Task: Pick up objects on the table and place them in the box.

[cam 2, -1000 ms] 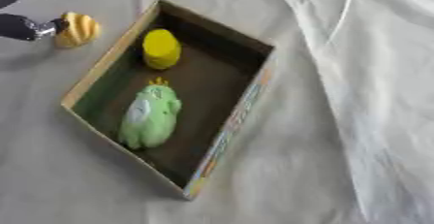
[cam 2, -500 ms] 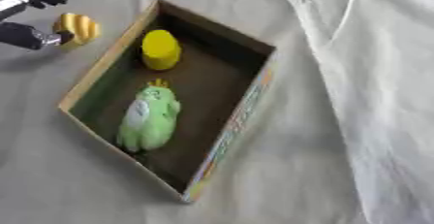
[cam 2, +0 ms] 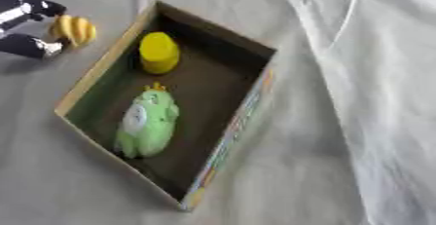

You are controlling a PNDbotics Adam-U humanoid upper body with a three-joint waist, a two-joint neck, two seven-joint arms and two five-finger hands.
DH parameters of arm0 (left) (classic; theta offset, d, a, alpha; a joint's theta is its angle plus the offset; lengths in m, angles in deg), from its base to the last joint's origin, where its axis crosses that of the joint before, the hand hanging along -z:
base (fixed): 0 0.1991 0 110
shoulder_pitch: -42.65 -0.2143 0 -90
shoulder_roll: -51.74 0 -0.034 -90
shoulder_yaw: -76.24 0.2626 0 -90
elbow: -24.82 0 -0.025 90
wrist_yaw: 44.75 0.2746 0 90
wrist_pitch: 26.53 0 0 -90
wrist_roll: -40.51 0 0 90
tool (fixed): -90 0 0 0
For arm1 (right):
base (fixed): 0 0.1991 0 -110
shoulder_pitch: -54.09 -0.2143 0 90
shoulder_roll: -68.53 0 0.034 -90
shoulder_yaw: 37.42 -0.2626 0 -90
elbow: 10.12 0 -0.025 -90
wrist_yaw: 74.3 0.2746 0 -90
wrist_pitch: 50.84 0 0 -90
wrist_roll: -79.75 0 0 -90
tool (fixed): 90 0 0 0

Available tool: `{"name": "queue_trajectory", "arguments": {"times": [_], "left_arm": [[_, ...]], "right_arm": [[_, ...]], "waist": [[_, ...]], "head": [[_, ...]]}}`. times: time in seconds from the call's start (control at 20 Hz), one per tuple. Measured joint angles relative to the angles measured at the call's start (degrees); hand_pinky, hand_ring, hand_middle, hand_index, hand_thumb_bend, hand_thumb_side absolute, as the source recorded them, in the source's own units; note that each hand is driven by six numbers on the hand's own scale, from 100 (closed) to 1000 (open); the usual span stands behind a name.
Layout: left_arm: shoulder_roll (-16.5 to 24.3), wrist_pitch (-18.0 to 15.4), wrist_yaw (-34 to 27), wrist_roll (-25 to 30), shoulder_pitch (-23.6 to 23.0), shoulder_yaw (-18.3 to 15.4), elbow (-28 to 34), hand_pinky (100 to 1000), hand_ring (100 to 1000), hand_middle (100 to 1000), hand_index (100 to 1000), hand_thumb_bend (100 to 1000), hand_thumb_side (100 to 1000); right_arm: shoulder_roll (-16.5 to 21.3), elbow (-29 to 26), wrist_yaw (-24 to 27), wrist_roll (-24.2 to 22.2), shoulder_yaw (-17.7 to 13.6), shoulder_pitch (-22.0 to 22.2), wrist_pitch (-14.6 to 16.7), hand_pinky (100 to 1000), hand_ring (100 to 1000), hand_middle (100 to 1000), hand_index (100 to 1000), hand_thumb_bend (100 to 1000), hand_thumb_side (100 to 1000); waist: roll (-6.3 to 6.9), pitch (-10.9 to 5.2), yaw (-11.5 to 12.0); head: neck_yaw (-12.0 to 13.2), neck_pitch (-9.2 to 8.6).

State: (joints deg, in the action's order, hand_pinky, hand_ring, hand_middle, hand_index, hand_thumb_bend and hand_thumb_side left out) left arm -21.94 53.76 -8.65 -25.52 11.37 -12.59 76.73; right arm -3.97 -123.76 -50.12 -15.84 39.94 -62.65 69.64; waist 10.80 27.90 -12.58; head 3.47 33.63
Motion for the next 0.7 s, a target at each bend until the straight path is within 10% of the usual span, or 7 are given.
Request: {"name": "queue_trajectory", "arguments": {"times": [0.25, 0.7], "left_arm": [[-0.01, 0.71, 0.76, -0.53, 0.0, -0.01, -0.34, 841, 871, 793, 884, 236, 210], [-0.01, 1.5, 3.84, -3.03, 0.15, -0.02, -0.06, 662, 653, 551, 575, 100, 140]], "right_arm": [[-0.39, 0.0, -0.32, -0.23, 0.02, 0.01, -0.19, 861, 1000, 628, 823, 100, 540], [-0.55, 0.0, -0.38, -0.41, 0.02, 0.19, -0.46, 863, 1000, 625, 823, 100, 542]], "waist": [[0.0, 0.16, -0.15], [0.0, 0.16, -0.35]], "head": [[0.01, -0.01], [0.24, 0.0]]}}
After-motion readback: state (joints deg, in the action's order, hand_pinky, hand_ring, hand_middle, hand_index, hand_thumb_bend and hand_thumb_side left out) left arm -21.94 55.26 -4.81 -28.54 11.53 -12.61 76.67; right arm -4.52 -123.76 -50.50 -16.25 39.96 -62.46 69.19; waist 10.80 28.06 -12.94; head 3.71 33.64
